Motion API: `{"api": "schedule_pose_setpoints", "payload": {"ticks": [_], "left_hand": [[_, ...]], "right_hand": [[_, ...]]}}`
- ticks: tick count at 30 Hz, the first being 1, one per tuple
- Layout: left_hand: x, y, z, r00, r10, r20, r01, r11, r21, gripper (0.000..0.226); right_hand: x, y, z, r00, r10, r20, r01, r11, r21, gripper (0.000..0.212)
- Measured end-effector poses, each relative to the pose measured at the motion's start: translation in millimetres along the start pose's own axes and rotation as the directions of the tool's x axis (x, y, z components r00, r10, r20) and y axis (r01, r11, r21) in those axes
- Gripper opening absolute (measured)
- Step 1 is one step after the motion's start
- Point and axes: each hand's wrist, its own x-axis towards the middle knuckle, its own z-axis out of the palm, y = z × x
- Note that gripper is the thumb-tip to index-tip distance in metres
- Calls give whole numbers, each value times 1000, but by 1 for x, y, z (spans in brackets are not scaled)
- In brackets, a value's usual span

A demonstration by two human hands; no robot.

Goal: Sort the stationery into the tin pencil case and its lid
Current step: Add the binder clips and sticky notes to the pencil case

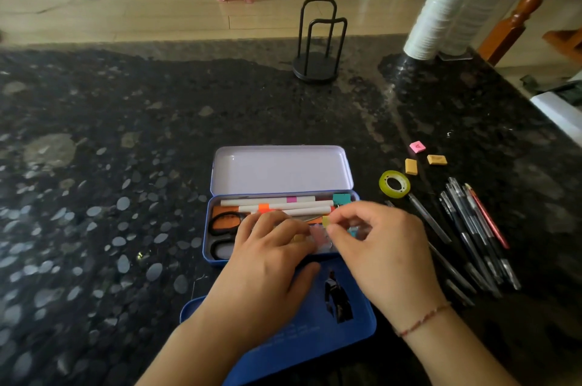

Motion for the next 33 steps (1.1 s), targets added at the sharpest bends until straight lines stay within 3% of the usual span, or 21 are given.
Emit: {"api": "schedule_pose_setpoints", "payload": {"ticks": [3,7,13,19,24,28,33], "left_hand": [[-1,-1,0,999,-16,-31,14,999,-39,22],[1,-2,1,998,-34,-52,32,998,-50,23],[-1,-2,1,998,-23,-52,20,998,-56,23],[-2,-2,-2,999,-26,-41,24,999,-44,24],[-3,2,-3,999,-2,33,-1,995,105,32],[-4,1,-7,1000,12,18,-13,999,39,35],[-8,-10,-22,999,20,-25,-19,1000,16,34]], "right_hand": [[-5,-3,-1,997,72,31,-67,987,-147,3],[0,-1,-5,987,139,76,-123,974,-192,5],[-4,0,0,988,99,120,-52,937,-345,15],[-1,9,-1,993,17,119,22,948,-319,14],[-1,8,-9,996,-46,77,66,959,-277,13],[-1,7,-21,998,-63,24,67,960,-272,5],[-13,11,-44,945,169,281,-16,879,-477,26]]}}
